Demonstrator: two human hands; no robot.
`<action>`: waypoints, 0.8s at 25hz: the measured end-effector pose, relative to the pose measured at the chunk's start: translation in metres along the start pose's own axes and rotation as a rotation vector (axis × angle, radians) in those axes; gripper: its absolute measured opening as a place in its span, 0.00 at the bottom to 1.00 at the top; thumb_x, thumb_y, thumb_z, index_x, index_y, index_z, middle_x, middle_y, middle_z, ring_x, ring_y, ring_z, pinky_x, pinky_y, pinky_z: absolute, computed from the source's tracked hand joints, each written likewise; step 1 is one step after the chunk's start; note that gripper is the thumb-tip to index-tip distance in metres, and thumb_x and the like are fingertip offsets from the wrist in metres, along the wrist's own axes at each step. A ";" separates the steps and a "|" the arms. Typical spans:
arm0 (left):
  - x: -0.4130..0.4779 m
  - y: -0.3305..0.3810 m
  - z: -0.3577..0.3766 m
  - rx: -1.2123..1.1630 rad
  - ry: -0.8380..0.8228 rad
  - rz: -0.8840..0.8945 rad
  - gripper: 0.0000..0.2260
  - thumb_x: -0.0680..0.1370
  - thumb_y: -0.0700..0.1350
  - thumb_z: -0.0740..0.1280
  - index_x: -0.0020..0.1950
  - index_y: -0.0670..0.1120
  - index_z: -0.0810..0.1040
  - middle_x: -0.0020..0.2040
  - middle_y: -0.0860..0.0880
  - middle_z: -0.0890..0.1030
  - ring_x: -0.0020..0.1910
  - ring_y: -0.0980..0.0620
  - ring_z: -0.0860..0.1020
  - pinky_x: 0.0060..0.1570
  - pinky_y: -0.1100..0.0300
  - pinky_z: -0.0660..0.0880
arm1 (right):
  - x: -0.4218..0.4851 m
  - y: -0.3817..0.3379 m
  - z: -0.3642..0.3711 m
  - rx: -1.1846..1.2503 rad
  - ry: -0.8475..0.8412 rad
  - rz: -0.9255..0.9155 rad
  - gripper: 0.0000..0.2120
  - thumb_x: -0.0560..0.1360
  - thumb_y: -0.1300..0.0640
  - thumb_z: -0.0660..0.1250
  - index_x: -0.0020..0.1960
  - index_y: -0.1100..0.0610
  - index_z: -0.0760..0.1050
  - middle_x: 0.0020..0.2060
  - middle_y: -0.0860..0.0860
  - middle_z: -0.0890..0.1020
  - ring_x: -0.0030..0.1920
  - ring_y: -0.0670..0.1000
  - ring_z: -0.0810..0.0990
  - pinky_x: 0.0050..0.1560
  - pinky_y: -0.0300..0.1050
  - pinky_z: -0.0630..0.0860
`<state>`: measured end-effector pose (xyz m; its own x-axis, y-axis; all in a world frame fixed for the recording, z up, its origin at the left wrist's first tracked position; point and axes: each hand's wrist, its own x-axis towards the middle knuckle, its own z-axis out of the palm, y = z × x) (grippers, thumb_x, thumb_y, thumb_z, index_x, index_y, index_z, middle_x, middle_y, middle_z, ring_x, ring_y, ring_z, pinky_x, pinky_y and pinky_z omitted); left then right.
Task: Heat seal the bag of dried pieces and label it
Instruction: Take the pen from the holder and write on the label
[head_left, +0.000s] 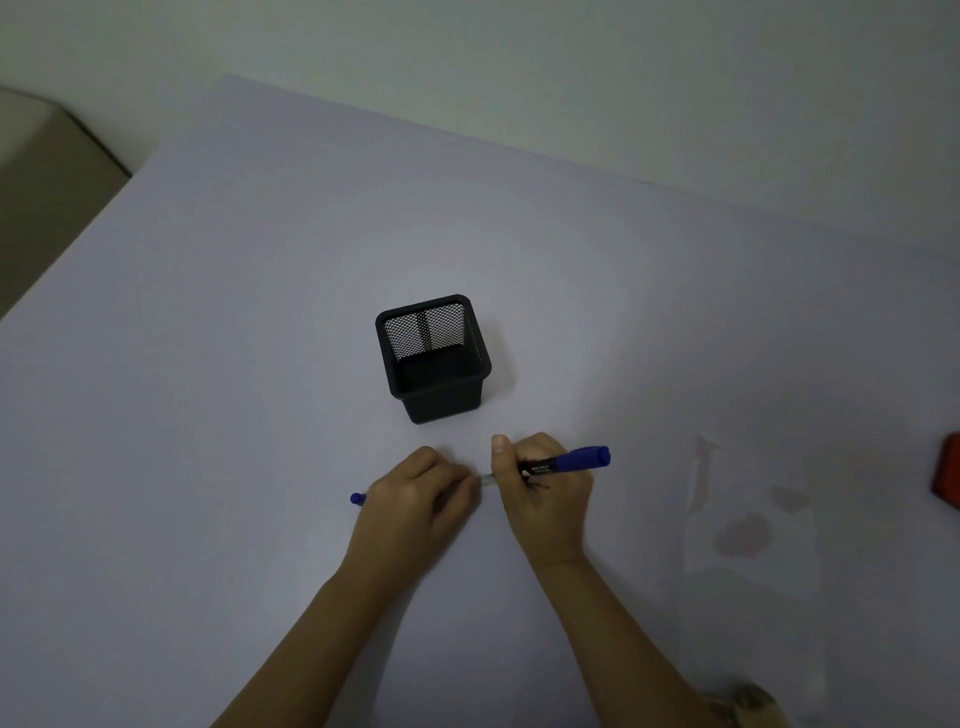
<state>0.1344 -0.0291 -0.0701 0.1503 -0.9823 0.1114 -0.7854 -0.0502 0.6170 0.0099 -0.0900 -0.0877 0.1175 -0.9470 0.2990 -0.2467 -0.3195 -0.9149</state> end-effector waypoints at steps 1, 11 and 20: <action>0.000 0.001 0.000 -0.001 0.012 -0.008 0.15 0.74 0.51 0.61 0.44 0.44 0.83 0.38 0.48 0.81 0.33 0.56 0.78 0.36 0.68 0.73 | 0.000 0.000 0.000 -0.013 -0.004 -0.003 0.15 0.73 0.57 0.65 0.29 0.60 0.69 0.23 0.54 0.73 0.27 0.46 0.70 0.30 0.27 0.67; -0.020 0.002 0.017 -0.038 0.163 -0.058 0.14 0.74 0.50 0.63 0.47 0.42 0.84 0.38 0.47 0.81 0.37 0.53 0.77 0.38 0.64 0.74 | 0.002 -0.004 0.002 -0.034 -0.019 0.020 0.16 0.73 0.55 0.63 0.29 0.62 0.72 0.23 0.55 0.75 0.27 0.50 0.73 0.28 0.32 0.69; -0.019 0.001 0.022 -0.037 0.168 -0.058 0.14 0.74 0.51 0.63 0.45 0.42 0.84 0.36 0.47 0.80 0.35 0.54 0.76 0.35 0.65 0.73 | 0.001 -0.002 0.001 -0.044 -0.028 0.039 0.16 0.73 0.53 0.63 0.31 0.62 0.74 0.24 0.54 0.77 0.29 0.51 0.75 0.28 0.34 0.71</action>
<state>0.1173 -0.0144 -0.0884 0.2954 -0.9339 0.2015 -0.7502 -0.0962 0.6542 0.0113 -0.0909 -0.0860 0.1334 -0.9578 0.2548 -0.2934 -0.2837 -0.9129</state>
